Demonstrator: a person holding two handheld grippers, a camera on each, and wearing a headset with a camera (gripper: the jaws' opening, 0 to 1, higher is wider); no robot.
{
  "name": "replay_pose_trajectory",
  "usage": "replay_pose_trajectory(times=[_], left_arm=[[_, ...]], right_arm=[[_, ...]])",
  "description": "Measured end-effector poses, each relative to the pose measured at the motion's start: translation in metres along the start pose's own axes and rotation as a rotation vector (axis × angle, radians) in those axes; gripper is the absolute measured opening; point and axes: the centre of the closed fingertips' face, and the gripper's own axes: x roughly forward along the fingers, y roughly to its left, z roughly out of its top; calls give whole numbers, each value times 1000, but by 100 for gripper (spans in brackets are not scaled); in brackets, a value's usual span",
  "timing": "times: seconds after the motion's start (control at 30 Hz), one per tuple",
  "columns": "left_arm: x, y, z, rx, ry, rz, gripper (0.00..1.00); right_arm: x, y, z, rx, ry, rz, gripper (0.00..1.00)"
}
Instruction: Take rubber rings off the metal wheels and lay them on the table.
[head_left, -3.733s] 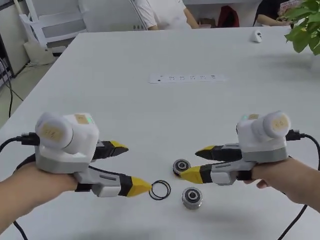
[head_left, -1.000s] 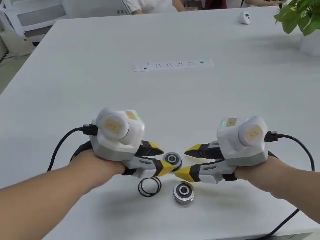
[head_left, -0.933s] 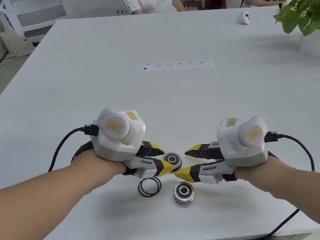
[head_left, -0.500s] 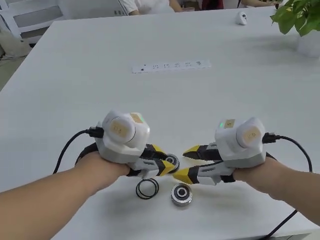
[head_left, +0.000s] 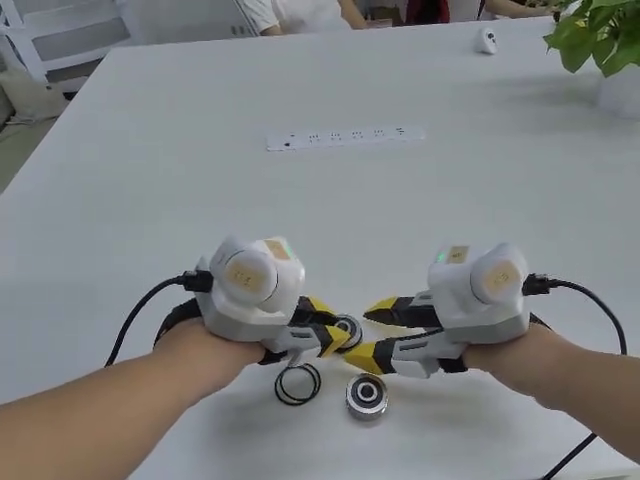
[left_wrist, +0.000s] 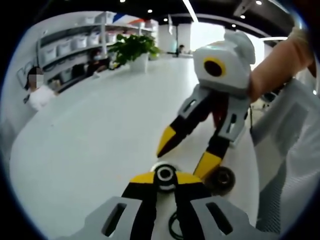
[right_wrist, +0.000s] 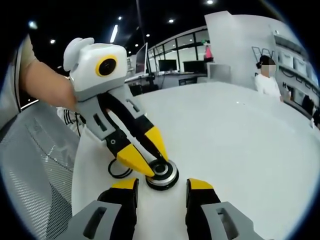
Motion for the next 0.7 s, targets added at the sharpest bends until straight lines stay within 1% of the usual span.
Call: replay_pose_trajectory(times=[0.17,0.3,0.33,0.43,0.5,0.7], left_arm=[[1,0,0,-2,3,9,14],[1,0,0,-11,0,15,14],[1,0,0,-19,0,15,14],[1,0,0,-17,3,14,14],[1,0,0,-17,2,15,14],[1,0,0,-20,2,17,14]], right_arm=[[5,0,2,17,-8,3,33],[7,0,1,17,-4,1,31],[7,-1,1,19,-4,-1,31],[7,-2,1,43,-10,-5,28],[7,-2,1,44,-12,-4,29],[7,2,1,41,-15,7,24]])
